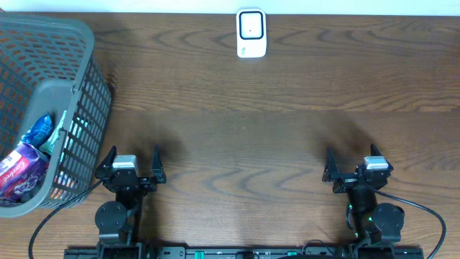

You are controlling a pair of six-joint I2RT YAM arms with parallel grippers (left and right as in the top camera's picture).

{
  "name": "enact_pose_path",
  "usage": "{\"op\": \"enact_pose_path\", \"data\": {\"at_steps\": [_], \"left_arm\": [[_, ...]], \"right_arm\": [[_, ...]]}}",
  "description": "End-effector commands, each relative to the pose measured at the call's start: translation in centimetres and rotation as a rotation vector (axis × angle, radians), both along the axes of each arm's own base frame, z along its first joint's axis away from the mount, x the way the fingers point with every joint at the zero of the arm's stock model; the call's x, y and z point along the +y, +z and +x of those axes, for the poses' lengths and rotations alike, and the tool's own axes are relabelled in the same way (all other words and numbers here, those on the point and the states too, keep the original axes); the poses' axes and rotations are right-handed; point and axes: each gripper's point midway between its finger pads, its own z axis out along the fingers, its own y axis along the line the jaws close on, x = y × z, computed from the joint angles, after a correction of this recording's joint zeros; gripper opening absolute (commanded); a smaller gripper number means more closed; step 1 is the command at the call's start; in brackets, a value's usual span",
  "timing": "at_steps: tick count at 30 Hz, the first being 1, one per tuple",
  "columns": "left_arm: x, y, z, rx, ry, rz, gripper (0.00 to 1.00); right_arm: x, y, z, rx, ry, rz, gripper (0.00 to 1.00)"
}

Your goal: Scan the item barcode

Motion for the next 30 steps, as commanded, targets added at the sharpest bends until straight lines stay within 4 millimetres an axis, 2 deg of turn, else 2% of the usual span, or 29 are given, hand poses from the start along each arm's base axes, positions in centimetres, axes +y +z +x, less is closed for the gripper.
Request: {"op": "enact_pose_path", "data": {"at_steps": [1, 3, 4, 5, 8, 11, 12, 14, 17, 21, 25, 26, 27, 30], "left_arm": [[-2.7, -0.9, -0.3, 0.041, -0.14, -0.175, 0.98], [-6.2, -0.6, -1.2, 0.087, -0.325, -0.387, 0.98], [-7.0, -0.4, -1.5, 0.103, -0.367, -0.443, 0.98], [-7.5, 0.1, -1.7, 0.107, -0.397, -0.526, 0.98], [-7.6, 2.4, -1.7, 0.056, -0.411, -0.687, 0.98], [-9.0, 7.9, -3.1, -0.137, -0.577, -0.645, 0.98], [-9.3, 10.9, -4.4, -0.262, -0.646, -0.605, 0.98], [-9.2, 14.5, -6.0, -0.396, -0.685, -0.579, 0.98], [-8.4, 18.3, -7.1, -0.484, -0.657, -0.559, 0.98], [-8.4, 22.9, -8.0, -0.551, -0.644, -0.448, 0.98], [-8.4, 27.0, -6.9, -0.547, -0.629, -0.402, 0.98], [-8.6, 28.4, -5.9, -0.512, -0.628, -0.4, 0.98], [-8.5, 28.8, -5.1, -0.486, -0.622, -0.408, 0.98], [-8.4, 29.6, -1.1, -0.317, -0.565, -0.392, 0.98]], "right_arm": [[0.0, -0.1, 0.0, 0.001, -0.002, -0.015, 0.99], [0.0, -0.1, 0.0, 0.001, -0.002, -0.015, 0.99], [0.0, -0.1, 0.0, 0.001, -0.002, -0.015, 0.99], [0.0, -0.1, 0.0, 0.001, -0.002, -0.015, 0.99], [0.0, -0.1, 0.0, 0.001, -0.002, -0.015, 0.99], [0.0, -0.1, 0.0, 0.001, -0.002, -0.015, 0.99], [0.0, -0.1, 0.0, 0.001, -0.002, -0.015, 0.99], [0.0, -0.1, 0.0, 0.001, -0.002, -0.015, 0.99], [0.0, -0.1, 0.0, 0.001, -0.002, -0.015, 0.99], [0.0, -0.1, 0.0, 0.001, -0.002, -0.015, 0.99], [0.0, -0.1, 0.0, 0.001, -0.002, -0.015, 0.99], [0.0, -0.1, 0.0, 0.001, -0.002, -0.015, 0.99], [0.0, -0.1, 0.0, 0.001, -0.002, -0.015, 0.99], [0.0, -0.1, 0.0, 0.001, -0.002, -0.015, 0.99]]}}
